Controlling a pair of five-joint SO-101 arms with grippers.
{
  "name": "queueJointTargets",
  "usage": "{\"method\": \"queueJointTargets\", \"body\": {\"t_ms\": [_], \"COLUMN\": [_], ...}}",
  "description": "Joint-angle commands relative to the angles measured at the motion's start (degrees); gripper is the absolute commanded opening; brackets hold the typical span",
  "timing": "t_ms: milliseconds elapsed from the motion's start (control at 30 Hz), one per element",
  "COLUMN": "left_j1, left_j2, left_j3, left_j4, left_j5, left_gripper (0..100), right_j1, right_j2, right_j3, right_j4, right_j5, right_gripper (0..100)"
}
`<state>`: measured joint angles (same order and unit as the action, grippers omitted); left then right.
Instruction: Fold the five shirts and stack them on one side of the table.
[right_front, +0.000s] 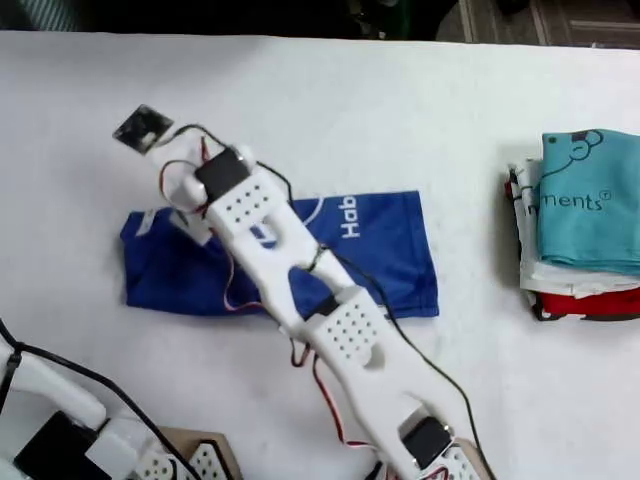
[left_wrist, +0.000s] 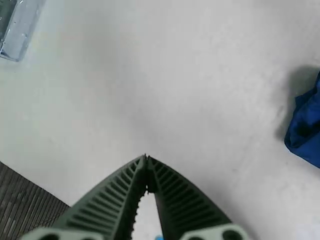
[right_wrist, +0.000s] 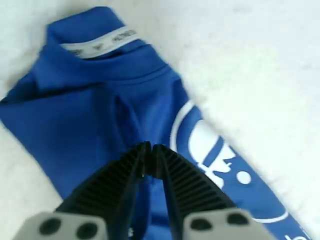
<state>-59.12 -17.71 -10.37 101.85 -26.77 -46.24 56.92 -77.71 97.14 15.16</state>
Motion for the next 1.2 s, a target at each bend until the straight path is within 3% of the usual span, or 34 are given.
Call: {"method": "queueJointTargets", "body": {"t_ms": [0,167,367,567,733,1033,1167], "left_j1": [0.3,0.3,0.2,0.1,0.2,0.0,0.1], "left_j2": [-1.6,-1.6,-1.6,-1.6,-1.7,-2.0,-1.8], "left_j3": [-1.8,-2.0,-1.8,-1.8,-2.2,-2.1,-1.8], "left_j4": [-0.1,-0.1,-0.1,-0.1,-0.1,-1.4,-2.5], "left_j5": [-0.2,-0.2,-0.2,-0.2,-0.2,-1.8,-2.2], "left_gripper": [2,2,2,2,2,2,2], "right_j1": [-2.2,-3.6,2.2,-0.2,0.9,2.4,4.4], "right_j2": [-1.1,1.4,9.0,5.0,-0.8,-20.3,-21.6], "right_j3": [-2.7,0.3,1.8,-6.6,-4.6,31.9,45.7], "right_j4": [1.5,0.7,-7.0,1.8,1.8,1.7,-1.5], "right_j5": [-0.2,0.2,-0.2,0.0,-0.2,-0.2,-0.3], "right_gripper": [2.1,2.2,2.1,2.0,2.0,2.0,2.1]}}
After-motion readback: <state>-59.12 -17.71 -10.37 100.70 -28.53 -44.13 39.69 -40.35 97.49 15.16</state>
